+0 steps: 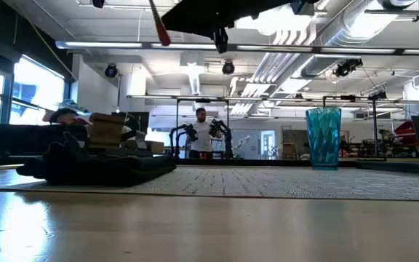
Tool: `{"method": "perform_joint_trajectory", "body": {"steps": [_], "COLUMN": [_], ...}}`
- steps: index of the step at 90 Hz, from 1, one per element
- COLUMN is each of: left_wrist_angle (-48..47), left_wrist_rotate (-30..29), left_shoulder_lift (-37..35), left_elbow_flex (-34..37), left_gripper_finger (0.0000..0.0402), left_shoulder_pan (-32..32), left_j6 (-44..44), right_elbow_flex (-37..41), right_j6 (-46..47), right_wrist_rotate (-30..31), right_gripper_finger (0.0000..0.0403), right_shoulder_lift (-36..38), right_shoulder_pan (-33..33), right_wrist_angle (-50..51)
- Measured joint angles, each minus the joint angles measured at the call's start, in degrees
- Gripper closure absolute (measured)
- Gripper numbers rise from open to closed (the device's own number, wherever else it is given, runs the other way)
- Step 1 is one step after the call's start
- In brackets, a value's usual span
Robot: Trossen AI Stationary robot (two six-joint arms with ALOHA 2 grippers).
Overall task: Set table place
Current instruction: Put the orange fork on the top of the black table napkin
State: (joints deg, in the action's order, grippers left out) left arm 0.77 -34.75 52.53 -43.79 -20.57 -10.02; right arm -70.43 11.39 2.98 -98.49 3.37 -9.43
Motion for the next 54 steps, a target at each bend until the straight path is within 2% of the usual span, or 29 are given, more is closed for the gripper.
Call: {"method": "perform_joint_trajectory", "body": {"steps": [17,33,43,54], "left_wrist_angle": [-0.2,-4.0,-8.1,-12.0], "left_wrist_rotate": [0.2,1.8,6.5,15.1], "left_shoulder_lift": [-0.5,-0.6,-0.4,-0.4], "left_elbow_flex": [0.0,0.0,0.0,0.0], "left_gripper_finger": [0.0401,0.0401,0.0401,0.0401], "left_shoulder_pan": [0.1,0.9,3.3,7.2], "left_j6": [-0.2,-3.4,-7.7,-12.7], "right_elbow_flex": [0.0,0.0,0.0,0.0], "right_j6": [0.1,0.2,0.6,0.8], "right_wrist_rotate": [0.0,0.0,-0.1,-0.9], "right_gripper_finger": [0.0279,0.0258,0.0257,0.0257], "right_shoulder_lift": [2.5,6.2,7.1,6.8], "right_shoulder_pan": [-0.9,-1.5,-0.9,1.0], "right_wrist_angle": [6.7,17.7,21.7,22.4]}}
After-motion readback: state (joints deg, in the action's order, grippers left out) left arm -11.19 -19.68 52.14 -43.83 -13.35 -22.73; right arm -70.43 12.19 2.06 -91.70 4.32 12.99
